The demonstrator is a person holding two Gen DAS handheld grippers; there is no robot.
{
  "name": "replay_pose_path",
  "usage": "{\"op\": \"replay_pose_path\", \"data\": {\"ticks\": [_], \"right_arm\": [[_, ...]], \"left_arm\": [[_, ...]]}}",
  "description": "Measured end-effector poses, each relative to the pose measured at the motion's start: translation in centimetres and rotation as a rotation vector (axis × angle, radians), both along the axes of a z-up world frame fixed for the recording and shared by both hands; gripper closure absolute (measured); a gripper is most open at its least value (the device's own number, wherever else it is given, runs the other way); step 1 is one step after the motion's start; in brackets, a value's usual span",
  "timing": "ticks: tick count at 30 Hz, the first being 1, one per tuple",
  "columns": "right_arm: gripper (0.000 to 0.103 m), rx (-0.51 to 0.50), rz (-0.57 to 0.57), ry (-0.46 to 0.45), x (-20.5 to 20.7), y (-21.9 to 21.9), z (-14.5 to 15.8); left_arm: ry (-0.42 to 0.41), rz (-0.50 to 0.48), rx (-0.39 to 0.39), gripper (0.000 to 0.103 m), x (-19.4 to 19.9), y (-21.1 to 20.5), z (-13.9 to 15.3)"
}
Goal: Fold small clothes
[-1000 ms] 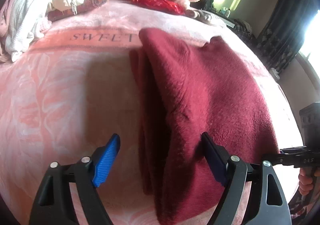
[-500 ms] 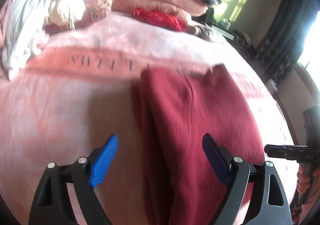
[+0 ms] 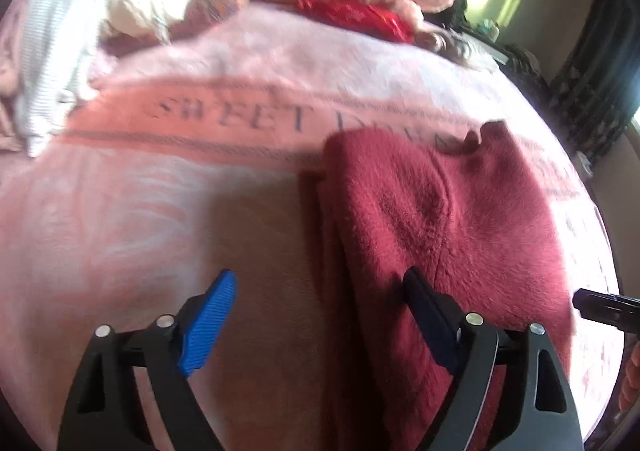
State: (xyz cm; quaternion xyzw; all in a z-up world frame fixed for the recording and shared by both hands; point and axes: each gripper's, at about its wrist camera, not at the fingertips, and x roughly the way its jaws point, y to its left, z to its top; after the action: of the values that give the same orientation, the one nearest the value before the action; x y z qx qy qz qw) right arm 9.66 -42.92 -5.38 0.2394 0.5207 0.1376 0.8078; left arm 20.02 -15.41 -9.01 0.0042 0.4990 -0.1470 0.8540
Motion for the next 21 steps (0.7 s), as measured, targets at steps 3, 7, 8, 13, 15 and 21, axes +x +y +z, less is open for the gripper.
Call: {"op": "replay_pose_path", "data": {"ticks": [3, 7, 8, 13, 15, 21], "right_arm": [[0.057, -0.087, -0.006, -0.013, -1.8, 0.6, 2.2], [0.051, -0.143, -0.038, -0.018, -4.5, 1.5, 4.3], [0.051, -0.168, -0.041, -0.013, -5.3, 1.9, 4.5], [0.021, -0.222, -0.069, 0.002, -8.9, 3.7, 5.2], [0.014, -0.253, -0.068, -0.024, -10.3, 4.2, 6.0], [0.012, -0.363, -0.072, -0.08, -14.5, 6.0, 6.6]], "left_arm": [[-0.016, 0.02, 0.013, 0.014, -3.0, 1.3, 2.9], [-0.024, 0.06, 0.032, 0.005, -6.9, 3.0, 5.8], [-0.016, 0.06, 0.046, 0.004, -7.4, 3.2, 6.2], [0.007, 0.131, 0.113, 0.004, -10.9, 4.9, 7.5], [-0.013, 0.14, 0.148, 0.004, -11.9, 5.1, 8.0], [-0.092, 0.122, 0.257, 0.004, -15.3, 4.3, 9.3]]}}
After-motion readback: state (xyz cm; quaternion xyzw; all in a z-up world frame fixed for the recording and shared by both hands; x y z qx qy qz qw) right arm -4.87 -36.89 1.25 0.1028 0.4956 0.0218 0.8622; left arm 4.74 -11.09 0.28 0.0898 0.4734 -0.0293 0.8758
